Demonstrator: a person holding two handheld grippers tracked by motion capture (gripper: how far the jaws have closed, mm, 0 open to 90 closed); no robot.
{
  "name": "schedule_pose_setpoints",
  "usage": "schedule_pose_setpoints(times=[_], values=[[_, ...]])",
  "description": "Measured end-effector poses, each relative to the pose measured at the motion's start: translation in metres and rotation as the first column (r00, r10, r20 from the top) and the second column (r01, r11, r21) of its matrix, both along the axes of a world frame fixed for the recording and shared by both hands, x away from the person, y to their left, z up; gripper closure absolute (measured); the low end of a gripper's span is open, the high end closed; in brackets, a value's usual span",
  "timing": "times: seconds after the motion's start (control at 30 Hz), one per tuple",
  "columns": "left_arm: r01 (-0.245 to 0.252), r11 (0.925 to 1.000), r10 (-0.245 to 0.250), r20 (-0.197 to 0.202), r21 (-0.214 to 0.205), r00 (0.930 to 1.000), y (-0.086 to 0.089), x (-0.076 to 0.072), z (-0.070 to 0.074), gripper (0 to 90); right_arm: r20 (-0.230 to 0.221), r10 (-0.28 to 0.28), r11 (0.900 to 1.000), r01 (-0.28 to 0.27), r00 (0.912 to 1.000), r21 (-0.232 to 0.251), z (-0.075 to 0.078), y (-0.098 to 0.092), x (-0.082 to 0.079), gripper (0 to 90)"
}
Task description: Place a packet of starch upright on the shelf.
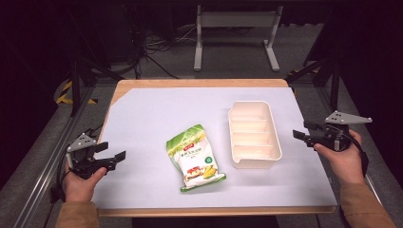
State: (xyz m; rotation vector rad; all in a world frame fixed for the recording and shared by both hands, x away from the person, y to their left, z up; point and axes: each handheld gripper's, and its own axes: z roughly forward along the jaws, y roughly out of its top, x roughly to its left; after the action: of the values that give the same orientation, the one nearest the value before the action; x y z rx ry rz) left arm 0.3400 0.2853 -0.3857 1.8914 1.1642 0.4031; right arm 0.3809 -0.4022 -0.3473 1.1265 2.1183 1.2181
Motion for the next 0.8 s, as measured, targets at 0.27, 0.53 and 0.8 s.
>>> schedule_pose_setpoints(times=[0.27, 0.53, 0.8], values=[[0.002, 1.0, -0.002, 0.001, -0.005, 1.0, -0.001, 0.001, 0.001, 19.3, 0.001, 0.011, 0.9999, -0.011, 0.9999, -0.002, 0.006, 0.004, -0.001, 36.1], [0.017, 0.9999, -0.017, -0.001, -0.001, 0.9999, -0.004, 0.003, 0.001, 19.2, 0.006, 0.042, 0.9991, -0.042, 0.9991, -0.005, 0.015, 0.018, 0.0, 36.2], [0.02, 0.9998, -0.02, -0.004, 0.0, 0.9998, -0.007, 0.004, 0.001, 19.2, 0.002, 0.117, 0.9929, -0.117, 0.9931, -0.019, 0.03, 0.052, 0.007, 36.2]])
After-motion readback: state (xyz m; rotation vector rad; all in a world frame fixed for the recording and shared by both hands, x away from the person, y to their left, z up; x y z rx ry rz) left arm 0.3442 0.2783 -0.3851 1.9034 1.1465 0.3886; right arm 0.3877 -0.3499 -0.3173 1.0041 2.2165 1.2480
